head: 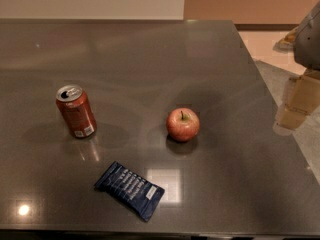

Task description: Pick coke can

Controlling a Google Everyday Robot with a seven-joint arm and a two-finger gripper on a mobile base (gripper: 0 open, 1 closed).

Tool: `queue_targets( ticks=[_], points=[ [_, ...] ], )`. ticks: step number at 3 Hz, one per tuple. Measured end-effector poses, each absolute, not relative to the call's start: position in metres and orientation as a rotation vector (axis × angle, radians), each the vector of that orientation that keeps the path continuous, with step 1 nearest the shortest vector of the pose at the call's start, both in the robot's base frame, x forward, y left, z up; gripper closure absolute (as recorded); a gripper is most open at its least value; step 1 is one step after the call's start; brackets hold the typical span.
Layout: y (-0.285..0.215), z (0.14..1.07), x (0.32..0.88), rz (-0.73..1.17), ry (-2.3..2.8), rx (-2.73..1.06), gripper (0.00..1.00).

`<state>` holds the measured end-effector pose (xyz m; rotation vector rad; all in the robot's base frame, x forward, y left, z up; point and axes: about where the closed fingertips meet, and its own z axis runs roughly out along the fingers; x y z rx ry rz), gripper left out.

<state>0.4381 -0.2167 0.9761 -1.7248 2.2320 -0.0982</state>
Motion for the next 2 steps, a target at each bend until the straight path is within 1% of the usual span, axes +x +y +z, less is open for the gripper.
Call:
queue_targets(
  ticks=[2],
  points=[
    [-0.2116,0.9801,0.4411,-0.086,2.199,-1.768,0.00]
  ],
)
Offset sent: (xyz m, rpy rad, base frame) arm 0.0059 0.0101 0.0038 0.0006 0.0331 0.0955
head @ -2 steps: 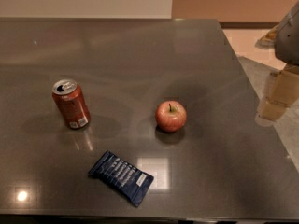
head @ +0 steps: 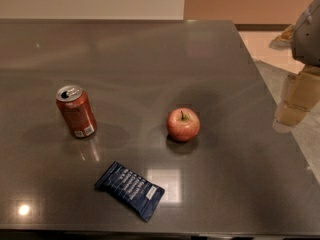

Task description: Pick coke can

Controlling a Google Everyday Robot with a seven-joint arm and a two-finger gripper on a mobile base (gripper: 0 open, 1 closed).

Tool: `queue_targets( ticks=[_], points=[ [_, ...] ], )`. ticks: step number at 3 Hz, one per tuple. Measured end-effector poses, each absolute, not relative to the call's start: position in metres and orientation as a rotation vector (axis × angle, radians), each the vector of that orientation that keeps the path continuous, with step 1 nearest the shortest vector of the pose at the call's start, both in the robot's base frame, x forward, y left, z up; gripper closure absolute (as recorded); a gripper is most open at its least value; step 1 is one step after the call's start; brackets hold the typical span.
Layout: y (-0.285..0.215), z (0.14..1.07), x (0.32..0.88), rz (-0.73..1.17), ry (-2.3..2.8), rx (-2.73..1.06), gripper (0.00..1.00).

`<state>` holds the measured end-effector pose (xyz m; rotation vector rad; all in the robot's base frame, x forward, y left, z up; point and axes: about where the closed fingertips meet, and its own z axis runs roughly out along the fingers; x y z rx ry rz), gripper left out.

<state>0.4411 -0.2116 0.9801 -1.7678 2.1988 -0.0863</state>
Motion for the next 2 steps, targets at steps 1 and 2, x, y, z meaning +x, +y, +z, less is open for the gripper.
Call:
queue_targets(
  ticks=[1,2],
  points=[
    [-0.185,0.986,0.454,-0.025,2.108,-1.852,0.00],
    [-0.150,0.990,0.468,0.026,2.014,-1.920,0.00]
  ],
)
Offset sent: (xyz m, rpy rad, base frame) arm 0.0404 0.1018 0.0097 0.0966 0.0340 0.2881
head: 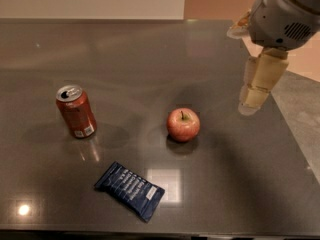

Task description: Pick coke can

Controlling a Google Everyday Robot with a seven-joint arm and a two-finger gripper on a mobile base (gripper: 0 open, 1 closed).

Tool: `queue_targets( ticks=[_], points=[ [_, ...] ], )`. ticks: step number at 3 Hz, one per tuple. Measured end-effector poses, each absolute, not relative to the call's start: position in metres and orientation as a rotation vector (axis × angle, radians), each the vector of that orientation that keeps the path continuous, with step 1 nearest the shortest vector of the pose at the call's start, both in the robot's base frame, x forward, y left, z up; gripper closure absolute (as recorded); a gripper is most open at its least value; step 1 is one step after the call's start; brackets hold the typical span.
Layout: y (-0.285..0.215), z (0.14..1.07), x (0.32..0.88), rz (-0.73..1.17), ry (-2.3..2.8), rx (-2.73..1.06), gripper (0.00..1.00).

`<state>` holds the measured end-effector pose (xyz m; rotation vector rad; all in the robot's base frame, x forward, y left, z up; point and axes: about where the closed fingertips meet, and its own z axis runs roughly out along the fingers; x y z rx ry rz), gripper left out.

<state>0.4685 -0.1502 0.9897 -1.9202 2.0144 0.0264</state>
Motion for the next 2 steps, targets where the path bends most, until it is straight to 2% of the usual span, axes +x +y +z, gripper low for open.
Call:
queue_targets(
  ticks=[2],
  points=[
    [-0.071,0.977,0.487,0.187,1.867,-2.046,0.00]
  ],
)
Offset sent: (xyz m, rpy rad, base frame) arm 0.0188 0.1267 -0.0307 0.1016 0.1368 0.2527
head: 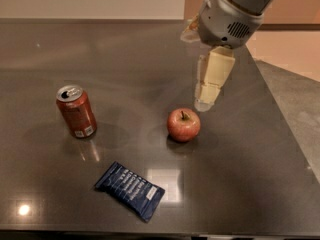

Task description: Pick coke can

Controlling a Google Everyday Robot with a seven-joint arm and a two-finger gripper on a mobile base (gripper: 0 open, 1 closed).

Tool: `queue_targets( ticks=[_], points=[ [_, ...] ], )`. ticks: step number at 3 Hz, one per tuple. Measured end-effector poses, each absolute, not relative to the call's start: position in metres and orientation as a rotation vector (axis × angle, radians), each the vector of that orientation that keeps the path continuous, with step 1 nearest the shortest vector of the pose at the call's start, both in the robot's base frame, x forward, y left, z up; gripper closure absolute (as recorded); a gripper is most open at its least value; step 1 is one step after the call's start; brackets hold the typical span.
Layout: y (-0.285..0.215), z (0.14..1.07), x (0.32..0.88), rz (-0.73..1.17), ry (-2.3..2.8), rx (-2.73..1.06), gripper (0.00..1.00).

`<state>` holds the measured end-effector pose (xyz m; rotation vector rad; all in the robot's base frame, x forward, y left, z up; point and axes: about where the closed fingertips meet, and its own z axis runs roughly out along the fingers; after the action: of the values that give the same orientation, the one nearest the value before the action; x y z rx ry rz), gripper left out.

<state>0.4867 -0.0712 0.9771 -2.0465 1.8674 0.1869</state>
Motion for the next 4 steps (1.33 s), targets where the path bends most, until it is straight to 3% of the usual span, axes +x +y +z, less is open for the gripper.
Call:
queue_targets(
  ticks=[4],
  points=[
    [0.073,0.951,0.491,0.445,1.717,-2.045,0.00]
  ],
)
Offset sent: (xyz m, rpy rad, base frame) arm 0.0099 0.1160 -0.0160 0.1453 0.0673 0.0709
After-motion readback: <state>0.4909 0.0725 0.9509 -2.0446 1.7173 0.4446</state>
